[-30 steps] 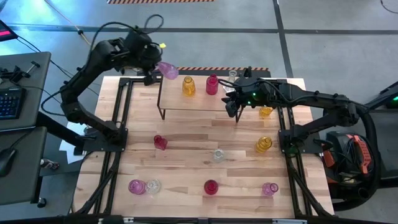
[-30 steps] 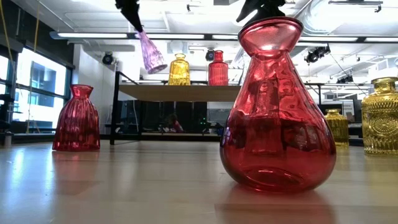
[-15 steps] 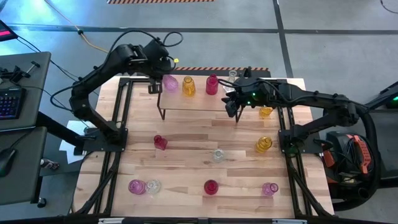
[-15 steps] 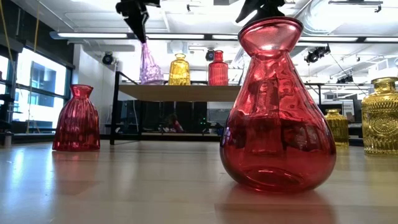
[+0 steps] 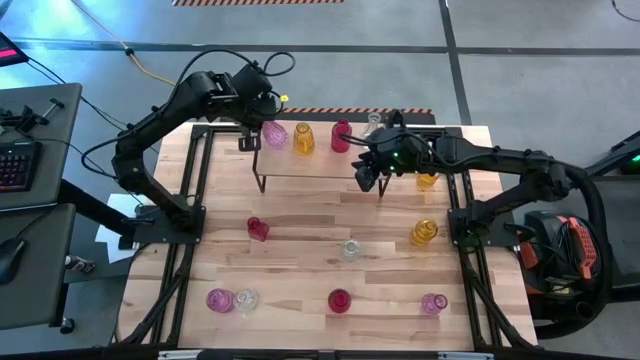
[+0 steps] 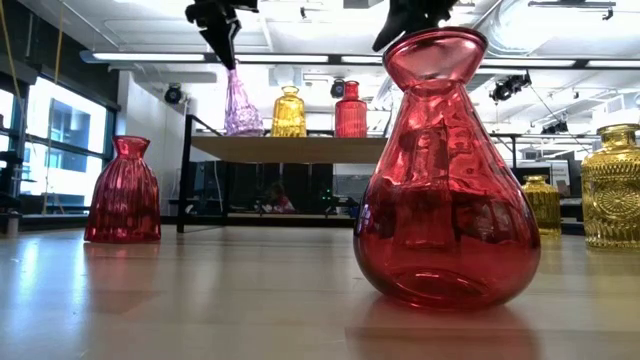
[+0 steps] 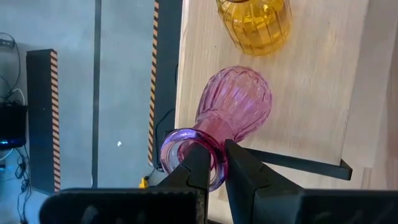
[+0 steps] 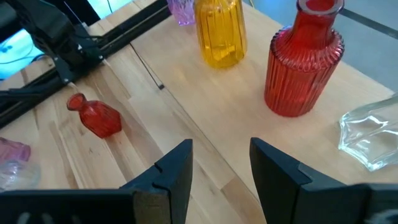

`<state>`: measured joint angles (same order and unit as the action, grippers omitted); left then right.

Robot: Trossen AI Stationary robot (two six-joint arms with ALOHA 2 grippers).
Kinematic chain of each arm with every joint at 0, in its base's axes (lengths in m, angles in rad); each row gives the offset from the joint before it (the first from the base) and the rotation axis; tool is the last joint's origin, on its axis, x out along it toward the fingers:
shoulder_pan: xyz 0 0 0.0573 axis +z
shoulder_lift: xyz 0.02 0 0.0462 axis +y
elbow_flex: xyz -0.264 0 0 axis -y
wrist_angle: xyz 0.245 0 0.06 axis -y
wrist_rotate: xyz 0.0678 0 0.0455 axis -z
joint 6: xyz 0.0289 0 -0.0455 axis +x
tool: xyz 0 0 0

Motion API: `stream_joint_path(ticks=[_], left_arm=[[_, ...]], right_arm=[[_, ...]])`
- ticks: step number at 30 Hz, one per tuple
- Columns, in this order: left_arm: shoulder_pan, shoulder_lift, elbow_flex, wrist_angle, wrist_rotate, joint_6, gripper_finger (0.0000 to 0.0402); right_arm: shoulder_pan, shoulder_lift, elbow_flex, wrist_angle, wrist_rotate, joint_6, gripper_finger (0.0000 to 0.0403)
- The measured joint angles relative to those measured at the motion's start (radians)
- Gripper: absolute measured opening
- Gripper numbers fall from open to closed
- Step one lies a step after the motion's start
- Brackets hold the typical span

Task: Sort vases onto shelf
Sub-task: Put the top purple vase on the shelf

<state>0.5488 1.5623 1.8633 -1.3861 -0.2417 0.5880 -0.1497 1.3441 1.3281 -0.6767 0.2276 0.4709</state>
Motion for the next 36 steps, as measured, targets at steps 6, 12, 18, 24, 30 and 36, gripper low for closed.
stream_joint_path(ticks=[6,12,18,24,30,36], left_arm=[[0.0,0.015,0.0,0.0,0.017,-0.005,0.0028],[0.006,0.045,-0.002,-0.003,-0.005,-0.026,0.0025],[0.013,0.045,-0.002,-0.001,-0.007,-0.026,0.003],[0.021,0.045,-0.002,0.0,0.0,-0.037,0.0039],[0.02,0.045,-0.002,0.001,0.008,-0.048,0.0049],[0.02,0.045,-0.001,0.004,0.018,-0.053,0.0066]], right_arm=[[0.0,0.002,0.0,0.0,-0.005,0.0,0.014],[0.0,0.002,0.0,0.001,-0.039,0.0,0.014],[0.0,0.002,0.0,0.0,-0.046,0.0,0.014],[0.0,0.002,-0.001,0.0,-0.047,0.0,0.014],[0.0,0.002,-0.001,0.0,-0.047,-0.005,0.014],[0.0,0.002,-0.002,0.0,-0.047,-0.004,0.014]])
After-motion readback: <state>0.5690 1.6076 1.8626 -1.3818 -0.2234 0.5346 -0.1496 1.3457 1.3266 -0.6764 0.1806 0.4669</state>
